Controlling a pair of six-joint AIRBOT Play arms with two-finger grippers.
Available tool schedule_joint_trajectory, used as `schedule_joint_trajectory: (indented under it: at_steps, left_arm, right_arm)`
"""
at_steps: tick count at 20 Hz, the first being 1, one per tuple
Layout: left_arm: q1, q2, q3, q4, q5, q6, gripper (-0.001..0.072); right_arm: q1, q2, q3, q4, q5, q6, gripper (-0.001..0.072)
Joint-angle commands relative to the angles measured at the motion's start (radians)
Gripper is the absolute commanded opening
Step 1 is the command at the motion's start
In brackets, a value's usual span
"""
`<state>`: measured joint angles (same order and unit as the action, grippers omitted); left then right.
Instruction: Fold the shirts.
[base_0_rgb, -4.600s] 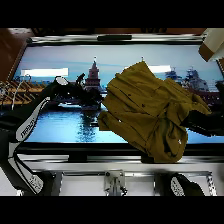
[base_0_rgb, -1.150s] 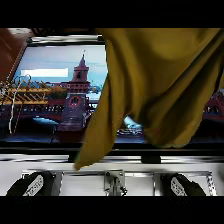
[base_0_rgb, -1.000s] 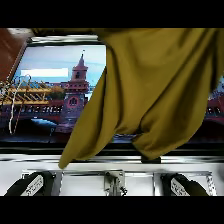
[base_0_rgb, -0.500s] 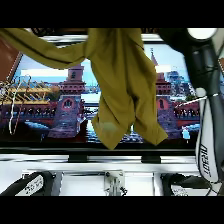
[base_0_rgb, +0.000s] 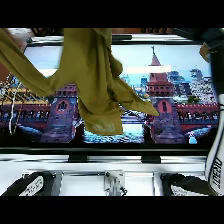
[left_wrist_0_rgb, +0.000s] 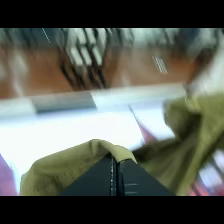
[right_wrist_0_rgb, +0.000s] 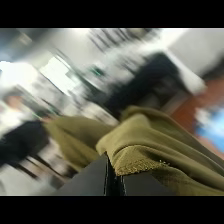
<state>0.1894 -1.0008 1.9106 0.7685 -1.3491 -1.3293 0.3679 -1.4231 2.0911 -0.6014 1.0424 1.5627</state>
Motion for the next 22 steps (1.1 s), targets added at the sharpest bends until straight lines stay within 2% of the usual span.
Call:
schedule_joint_trajectory:
  at_steps: [1,3,4,6,8,9,10,11,12,15,19,22]
  left_arm:
    - [-0.153,0.003,-0.2,-0.006,-0.22,-0.031,0.0051]
    - [-0.346,-0.01,-0.424,-0.006,-0.177,-0.03,0.005]
    - [-0.467,-0.027,-0.541,-0.005,-0.118,-0.025,0.005]
    - [-0.702,-0.084,-0.717,-0.005,0.072,-0.019,0.0051]
    - [-0.873,-0.176,-0.769,-0.005,0.223,-0.019,0.0052]
    - [-0.923,-0.228,-0.758,-0.006,0.268,-0.02,0.0082]
    - [-0.946,-0.267,-0.737,-0.006,0.29,-0.019,0.0253]
    - [-0.948,-0.303,-0.704,-0.005,0.291,-0.019,0.0592]
    - [-0.932,-0.323,-0.671,-0.004,0.291,-0.017,0.072]
    - [-0.793,-0.336,-0.551,0.029,0.304,0.027,0.072]
    - [-0.55,-0.338,-0.443,0.108,0.377,0.022,0.0717]
    - [-0.452,-0.383,-0.444,0.108,0.336,-0.007,0.0716]
  right_arm:
    - [-0.083,0.041,0.001,-0.663,0.502,0.16,0.0071]
    - [-0.1,0.042,-0.027,-1.024,0.667,0.137,0.0071]
    - [-0.111,0.042,-0.059,-1.157,0.704,0.104,0.0071]
    - [-0.145,0.042,-0.126,-1.271,0.716,0.06,0.0071]
    - [-0.187,0.042,-0.176,-1.275,0.697,0.056,0.0071]
    - [-0.204,0.042,-0.193,-1.274,0.686,0.056,0.0071]
    - [-0.219,0.042,-0.204,-1.273,0.669,0.055,0.0071]
    - [-0.225,0.042,-0.205,-1.266,0.653,0.044,0.0071]
    - [-0.225,0.042,-0.205,-1.263,0.634,0.024,0.0071]
    - [-0.198,0.042,-0.205,-1.208,0.606,-0.044,0.0071]
    - [-0.13,0.042,-0.205,-1.094,0.601,-0.071,0.0071]
    - [-0.001,0.042,-0.205,-1.064,0.578,-0.072,0.0071]
